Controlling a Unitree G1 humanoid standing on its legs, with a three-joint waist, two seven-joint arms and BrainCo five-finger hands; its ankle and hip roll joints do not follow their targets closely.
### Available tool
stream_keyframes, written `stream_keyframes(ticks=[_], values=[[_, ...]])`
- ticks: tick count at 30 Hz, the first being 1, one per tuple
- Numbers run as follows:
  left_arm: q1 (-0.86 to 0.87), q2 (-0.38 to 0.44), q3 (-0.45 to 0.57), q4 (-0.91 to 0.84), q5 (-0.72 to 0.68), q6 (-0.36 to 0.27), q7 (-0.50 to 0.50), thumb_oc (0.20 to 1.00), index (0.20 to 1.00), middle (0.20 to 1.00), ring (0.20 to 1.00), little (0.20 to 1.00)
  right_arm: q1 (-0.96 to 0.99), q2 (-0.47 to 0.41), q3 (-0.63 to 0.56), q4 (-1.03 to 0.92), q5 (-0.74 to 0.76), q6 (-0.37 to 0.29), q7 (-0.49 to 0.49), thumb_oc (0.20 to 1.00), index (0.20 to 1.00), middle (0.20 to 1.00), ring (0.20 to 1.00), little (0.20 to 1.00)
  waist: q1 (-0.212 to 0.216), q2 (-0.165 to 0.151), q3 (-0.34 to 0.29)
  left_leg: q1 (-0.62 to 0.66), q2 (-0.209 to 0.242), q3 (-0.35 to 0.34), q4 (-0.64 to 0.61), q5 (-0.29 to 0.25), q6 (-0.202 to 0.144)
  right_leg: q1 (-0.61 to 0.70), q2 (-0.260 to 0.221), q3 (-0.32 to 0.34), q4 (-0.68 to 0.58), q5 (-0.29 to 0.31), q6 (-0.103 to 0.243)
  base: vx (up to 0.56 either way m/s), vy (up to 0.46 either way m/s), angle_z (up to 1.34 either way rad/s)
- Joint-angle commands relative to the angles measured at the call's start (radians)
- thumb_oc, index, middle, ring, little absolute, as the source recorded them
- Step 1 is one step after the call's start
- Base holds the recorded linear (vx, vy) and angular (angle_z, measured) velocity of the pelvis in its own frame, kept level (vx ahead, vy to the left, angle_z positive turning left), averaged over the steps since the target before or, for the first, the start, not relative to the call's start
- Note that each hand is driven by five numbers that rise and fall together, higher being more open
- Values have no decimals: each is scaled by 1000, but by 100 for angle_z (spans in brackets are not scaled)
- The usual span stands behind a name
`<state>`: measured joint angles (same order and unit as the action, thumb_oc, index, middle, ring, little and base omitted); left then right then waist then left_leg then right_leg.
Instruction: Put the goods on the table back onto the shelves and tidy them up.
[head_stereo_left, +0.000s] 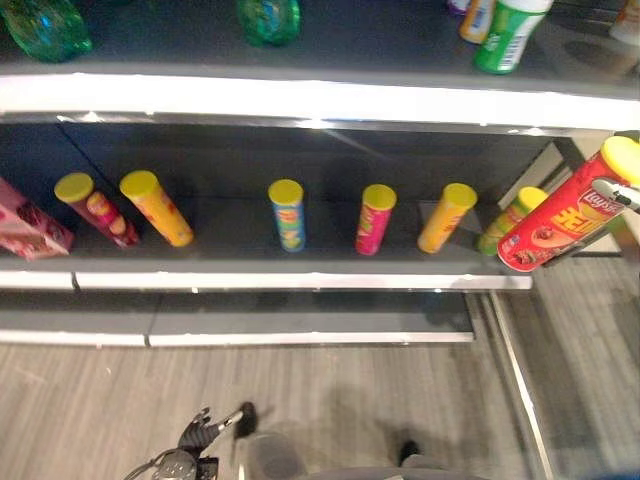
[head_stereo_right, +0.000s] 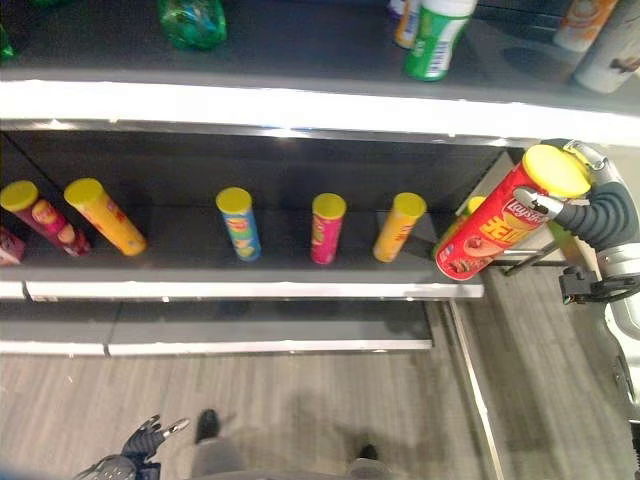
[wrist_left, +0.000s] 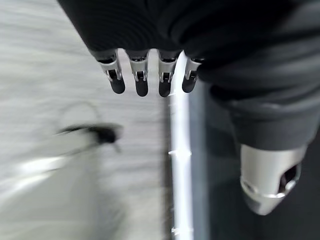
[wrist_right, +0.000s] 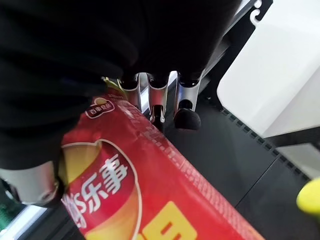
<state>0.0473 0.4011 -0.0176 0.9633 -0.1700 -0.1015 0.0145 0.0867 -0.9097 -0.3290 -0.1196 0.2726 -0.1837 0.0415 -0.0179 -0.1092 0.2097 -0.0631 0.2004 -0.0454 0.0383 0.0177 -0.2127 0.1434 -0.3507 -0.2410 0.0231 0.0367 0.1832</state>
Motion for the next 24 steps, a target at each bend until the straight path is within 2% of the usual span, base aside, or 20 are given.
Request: stream_keyframes(ticks=[1,2,3,5,7,8,10,11,13,15,18,19,21,24], values=[[21,24,-16,-49,48,-24,7,1000,1000,1000,1000,1000,-113,-56,10,-9,-45,-21,-42,200,200,200,200,200,38,39,-52,97,-5,52,-119,-35,58,-155,-96,22,14,172,52,-87,512,17],[22,25,-14,-50,48,-23,7,1000,1000,1000,1000,1000,-116,-55,13,-8,-46,-21,-43,200,200,200,200,200,39,38,-52,97,-6,55,-119,-36,59,-159,-97,25,16,171,52,-161,677,-10],[19,36,-12,-88,28,-25,7,1000,1000,1000,1000,1000,-136,-34,37,-2,-41,-21,-54,200,200,200,200,200,40,57,-41,99,-29,79,-126,-38,87,-178,-70,-3,78,113,21,-108,451,-48],[16,34,-5,-98,5,-24,4,1000,1000,1000,1000,1000,-136,-28,36,-1,-44,-17,-51,200,200,200,200,200,31,68,-27,96,-69,64,-126,-28,121,-208,45,63,167,28,-8,-111,508,-11],[29,29,9,-95,-13,-18,2,1000,1000,1000,1000,1000,-144,-23,46,1,-39,-21,-49,200,200,200,200,200,44,77,-22,88,-97,59,-126,-20,144,-204,143,52,213,-86,-43,-71,306,23],[35,22,16,-84,-22,-14,2,1000,1000,1000,1000,1000,-148,-25,56,5,-40,-21,-48,200,200,200,200,200,48,77,-19,82,-115,53,-126,-10,154,-209,192,40,237,-120,-63,-81,242,21],[43,12,29,-68,-30,-8,0,1000,1000,1000,1000,1000,-155,-23,69,9,-46,-20,-45,200,200,200,200,200,54,66,-7,82,-148,54,-121,-6,165,-232,269,39,279,-157,-76,-77,208,16],[52,6,38,-63,-35,-7,0,1000,1000,1000,1000,1000,-158,-24,76,5,-49,-20,-42,200,200,200,200,200,60,55,-6,78,-168,57,-124,-1,168,-235,300,27,247,-153,-90,-34,154,-7],[66,-4,41,-58,-27,-4,-9,1000,1000,1000,1000,1000,-155,-24,72,6,-51,-20,-49,200,200,200,200,200,70,36,-10,77,-202,52,-122,-5,168,-172,309,14,140,-165,-120,-16,72,-2],[87,-26,61,-33,-29,-2,-9,1000,1000,1000,1000,1000,-157,-9,83,0,-47,-21,-49,200,200,200,200,200,80,21,-9,71,-212,59,-111,-17,160,-128,316,20,44,-132,-117,-6,16,18],[87,-37,60,-28,-30,-2,-12,1000,1000,1000,1000,1000,-145,-13,79,-2,-53,-19,-47,200,200,200,200,200,86,16,4,41,-216,62,-36,-39,150,-108,308,7,7,-116,-116,-28,43,29],[80,-43,49,-20,-15,0,-15,1000,1000,1000,1000,1000,-127,-18,67,-4,-59,-18,-47,200,200,200,200,200,81,11,20,-19,-199,102,55,-48,120,-87,285,-14,-25,-107,-109,-62,147,29],[79,-45,49,-28,-11,1,-16,1000,1000,1000,1000,1000,-115,-25,70,-15,-73,-10,-39,200,200,200,200,200,72,14,25,-46,-141,144,100,-57,106,-84,262,-25,-28,-102,-101,-26,217,53],[83,-40,37,-35,7,0,-13,1000,1000,1000,1000,1000,-113,-18,79,-32,-80,-6,-34,200,200,200,200,200,66,13,20,-37,-14,118,88,-33,93,-93,206,-17,-26,-94,-80,45,249,16]])
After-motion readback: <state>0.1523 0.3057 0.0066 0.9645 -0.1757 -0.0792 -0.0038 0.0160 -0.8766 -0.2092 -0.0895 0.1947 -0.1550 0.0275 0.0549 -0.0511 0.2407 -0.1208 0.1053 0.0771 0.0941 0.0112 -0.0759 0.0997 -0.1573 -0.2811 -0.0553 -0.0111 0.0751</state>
